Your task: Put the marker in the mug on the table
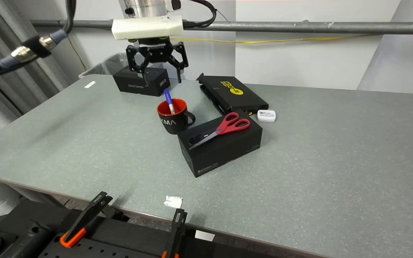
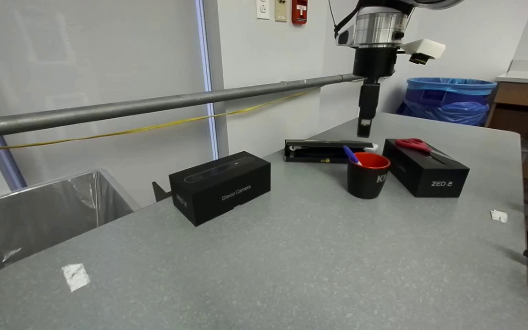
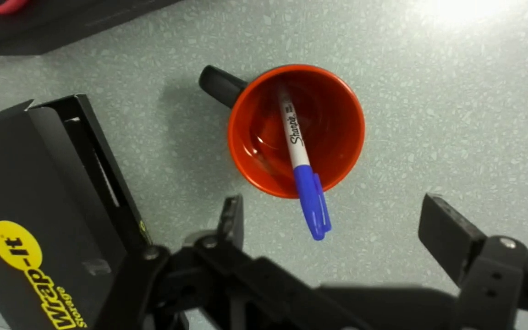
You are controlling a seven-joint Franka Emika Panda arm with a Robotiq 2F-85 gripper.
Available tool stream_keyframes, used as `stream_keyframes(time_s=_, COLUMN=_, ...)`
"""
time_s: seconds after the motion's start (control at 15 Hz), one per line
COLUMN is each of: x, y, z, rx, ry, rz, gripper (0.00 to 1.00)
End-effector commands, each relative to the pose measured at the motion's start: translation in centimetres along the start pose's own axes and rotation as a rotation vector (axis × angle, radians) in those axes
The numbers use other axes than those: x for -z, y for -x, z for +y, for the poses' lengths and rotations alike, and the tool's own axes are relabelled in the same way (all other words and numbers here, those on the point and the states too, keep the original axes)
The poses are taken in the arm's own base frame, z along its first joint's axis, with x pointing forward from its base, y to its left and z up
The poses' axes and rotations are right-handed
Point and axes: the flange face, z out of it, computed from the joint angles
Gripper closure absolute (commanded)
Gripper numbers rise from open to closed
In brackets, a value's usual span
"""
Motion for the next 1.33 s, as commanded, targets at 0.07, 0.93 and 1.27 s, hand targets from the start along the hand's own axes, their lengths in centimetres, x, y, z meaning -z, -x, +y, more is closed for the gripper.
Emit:
stream_keyframes(time_s=0.07, x=0.1, y=0.0, z=0.1, rx=-0.003, ry=0.0, rz=0.0, gripper=0.0)
stream_keyframes(time_s=0.93, x=-3.2, y=-0.4, z=-0.6, rx=0.065, ry=0.025, rz=-0.051, gripper=0.0)
stream_keyframes(time_s=1.27, x=-4.1, y=-1.1, z=-0.9, rx=0.109, ry=0.041, rz=-0.044, gripper=0.0)
